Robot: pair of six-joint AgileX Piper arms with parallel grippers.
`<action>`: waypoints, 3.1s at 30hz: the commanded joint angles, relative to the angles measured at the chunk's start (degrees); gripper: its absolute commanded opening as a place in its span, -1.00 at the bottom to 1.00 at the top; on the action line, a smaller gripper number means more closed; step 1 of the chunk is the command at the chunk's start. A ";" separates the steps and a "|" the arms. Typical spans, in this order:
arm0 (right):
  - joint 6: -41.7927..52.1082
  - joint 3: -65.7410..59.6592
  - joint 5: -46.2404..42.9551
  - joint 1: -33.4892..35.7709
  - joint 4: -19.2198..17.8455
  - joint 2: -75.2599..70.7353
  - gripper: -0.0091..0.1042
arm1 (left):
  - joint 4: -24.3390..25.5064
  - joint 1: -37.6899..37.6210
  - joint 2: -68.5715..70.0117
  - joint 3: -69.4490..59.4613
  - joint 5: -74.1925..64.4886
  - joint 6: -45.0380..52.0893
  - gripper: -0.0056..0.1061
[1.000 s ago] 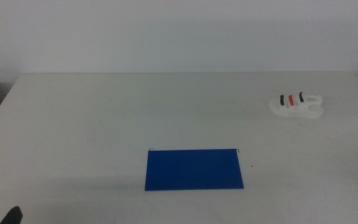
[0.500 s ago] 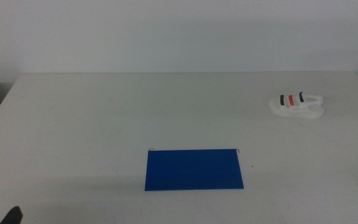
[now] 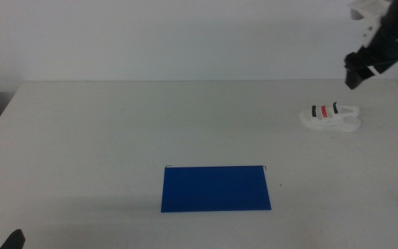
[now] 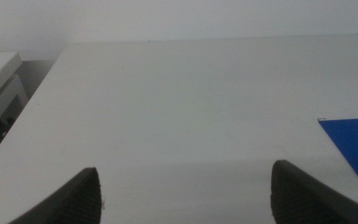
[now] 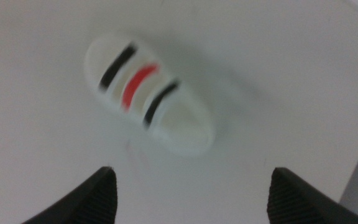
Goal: Use one arm to grab the shoe from the table and place it on the mat.
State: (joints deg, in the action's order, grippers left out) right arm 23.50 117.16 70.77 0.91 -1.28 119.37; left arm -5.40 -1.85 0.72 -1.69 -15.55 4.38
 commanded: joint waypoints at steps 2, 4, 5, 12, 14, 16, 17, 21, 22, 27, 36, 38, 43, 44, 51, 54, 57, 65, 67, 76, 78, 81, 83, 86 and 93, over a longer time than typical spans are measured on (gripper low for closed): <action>0.47 9.89 2.94 -0.09 -0.54 2.16 0.25 | -0.43 -0.27 0.80 -0.40 4.61 -0.29 0.78; 2.47 13.51 2.58 -0.09 -0.89 4.88 0.25 | -0.43 -0.27 0.80 -0.40 4.61 -0.29 0.78; 3.73 14.96 2.39 -0.09 -0.89 6.19 0.25 | -0.43 -0.27 0.80 -0.40 4.61 -0.29 0.78; 21.63 16.29 1.19 -0.09 1.28 9.57 0.18 | -0.43 -0.27 0.80 -0.40 4.61 -0.29 0.78; 27.85 16.29 1.57 -0.09 3.30 9.57 0.13 | -0.43 -0.27 0.80 -0.40 4.61 -0.29 0.78; 32.45 16.29 2.35 -0.22 4.97 9.63 0.09 | -0.43 -0.27 0.80 -0.40 4.61 -0.29 0.78; 34.33 16.29 2.90 -0.35 5.82 9.82 0.07 | -0.43 -0.27 0.80 -0.40 4.61 -0.29 0.78; 36.54 16.21 3.00 -0.95 7.70 11.16 0.01 | -0.43 -0.27 0.80 -0.40 4.61 -0.29 0.78; 35.61 16.21 3.00 -1.12 7.90 11.40 0.01 | -0.43 -0.27 0.80 -0.40 4.61 -0.29 0.78; 27.78 16.21 2.67 -1.17 8.27 11.64 0.01 | -0.43 -0.27 0.80 -0.40 4.61 -0.29 0.78; 29.05 13.24 2.98 -0.71 10.74 9.57 0.41 | -0.43 -0.27 0.80 -0.40 4.61 -0.29 0.78; 33.46 9.73 2.38 -0.71 9.44 7.89 0.59 | -0.43 -0.27 0.80 -0.40 4.61 -0.29 0.78; 41.55 3.64 -4.94 -0.71 9.22 5.89 0.78 | -0.43 -0.27 0.80 -0.40 4.61 -0.29 0.78; 41.85 3.01 -5.99 -0.71 9.16 6.07 0.78 | -0.43 -0.27 0.80 -0.40 4.61 -0.29 0.78; 42.01 0.20 -10.25 -0.80 7.86 8.09 0.78 | -0.43 -0.27 0.80 -0.40 4.61 -0.29 0.78; 41.95 0.20 -12.60 -1.24 7.66 9.06 0.78 | -0.43 -0.27 0.80 -0.40 4.61 -0.29 0.78; 41.95 0.27 -14.44 -1.65 7.82 10.06 0.78 | -0.43 -0.27 0.80 -0.40 4.61 -0.29 0.78; 41.95 0.27 -14.25 -1.85 8.55 11.78 0.68 | -0.43 -0.27 0.80 -0.40 4.61 -0.29 0.78; 42.01 0.33 -12.95 -1.85 8.70 11.72 0.50 | -0.43 -0.27 0.80 -0.40 4.61 -0.29 0.78; 38.48 0.49 -5.75 -1.42 10.27 7.41 -0.91 | -0.43 -0.27 0.80 -0.40 4.61 -0.29 0.78; 36.27 0.49 -4.27 -0.82 10.63 5.04 -0.91 | -0.43 -0.27 0.80 -0.40 4.61 -0.29 0.78; 34.18 0.49 -1.00 1.65 10.54 1.19 -0.91 | -0.43 -0.27 0.80 -0.40 4.61 -0.29 0.78; 33.79 0.49 1.32 4.28 10.60 -0.83 -0.91 | -0.43 -0.27 0.80 -0.40 4.61 -0.29 0.78; 33.79 0.36 2.98 9.21 10.55 -2.71 -0.91 | -0.43 -0.27 0.80 -0.40 4.61 -0.29 0.78; 33.38 -0.11 2.98 21.48 10.13 -3.07 -0.91 | -0.43 -0.27 0.80 -0.40 4.61 -0.29 0.78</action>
State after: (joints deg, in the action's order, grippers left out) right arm 57.07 115.86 70.79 20.50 8.74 120.06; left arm -5.40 -1.85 0.72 -1.69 -15.55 4.38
